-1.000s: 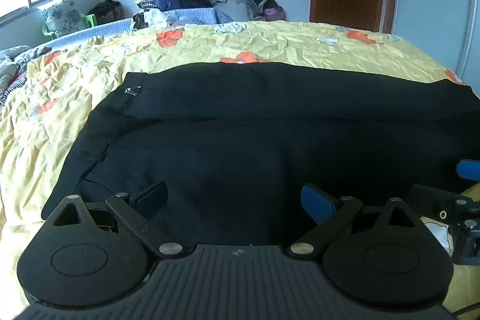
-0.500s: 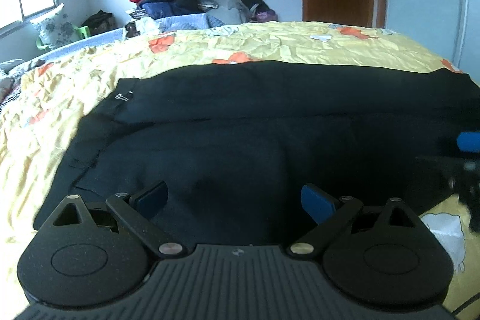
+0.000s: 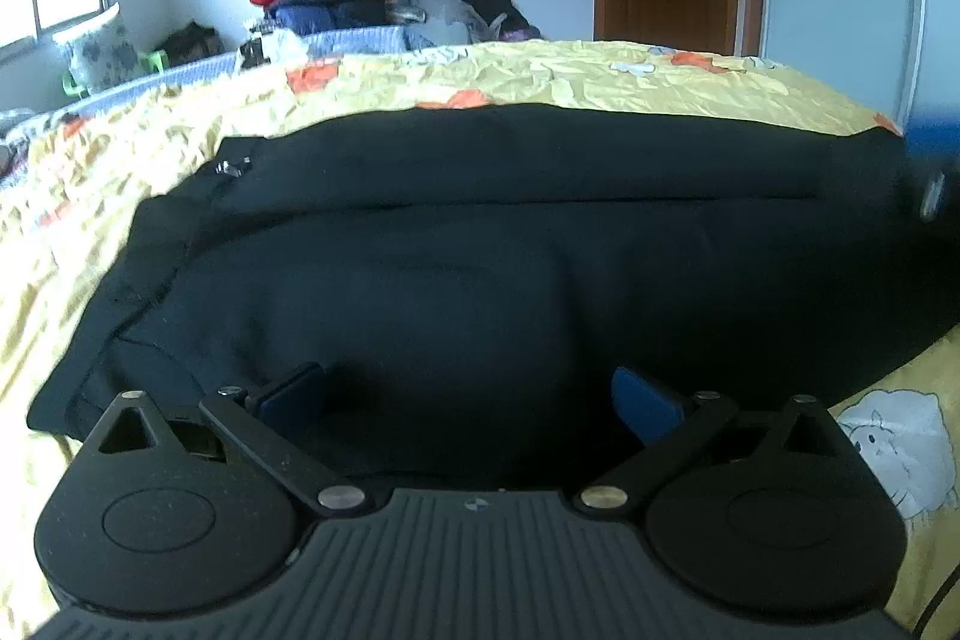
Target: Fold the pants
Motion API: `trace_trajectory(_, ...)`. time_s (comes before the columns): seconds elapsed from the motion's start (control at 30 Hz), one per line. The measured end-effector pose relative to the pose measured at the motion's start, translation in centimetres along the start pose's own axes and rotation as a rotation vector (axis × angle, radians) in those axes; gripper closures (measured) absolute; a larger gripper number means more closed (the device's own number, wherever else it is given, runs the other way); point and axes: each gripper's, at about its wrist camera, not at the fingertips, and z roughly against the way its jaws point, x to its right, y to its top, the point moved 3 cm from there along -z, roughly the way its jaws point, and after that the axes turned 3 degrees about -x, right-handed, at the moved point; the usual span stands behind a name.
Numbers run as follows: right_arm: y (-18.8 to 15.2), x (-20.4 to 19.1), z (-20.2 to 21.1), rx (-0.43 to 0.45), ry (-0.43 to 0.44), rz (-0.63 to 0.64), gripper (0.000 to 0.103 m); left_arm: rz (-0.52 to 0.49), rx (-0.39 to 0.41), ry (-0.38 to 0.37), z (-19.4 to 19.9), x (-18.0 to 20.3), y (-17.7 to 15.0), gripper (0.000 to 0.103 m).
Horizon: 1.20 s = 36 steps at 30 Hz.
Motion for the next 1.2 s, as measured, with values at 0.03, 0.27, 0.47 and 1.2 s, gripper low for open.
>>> trace_trajectory(0.03,0.6,-0.2,0.7,0.077,0.0,0.06,0.0,0.024,-0.008,-0.021,0.0,-0.3,0.0,0.0)
trace_trajectory(0.27,5.6,0.9,-3.3,0.024,0.072,0.329,0.0,0.014,-0.03,-0.017,-0.3,-0.8,-0.1,0.0)
trace_trajectory(0.47,8.5,1.1,-11.8,-0.067,0.307,0.25,0.0,0.008,-0.012,-0.031,-0.1,-1.1,-0.3,0.0)
trace_trajectory(1.2,9.6,2.2,-29.5,-0.395,0.521,0.213,0.092,0.044,0.046,0.064,-2.6,-8.7,10.8,0.001)
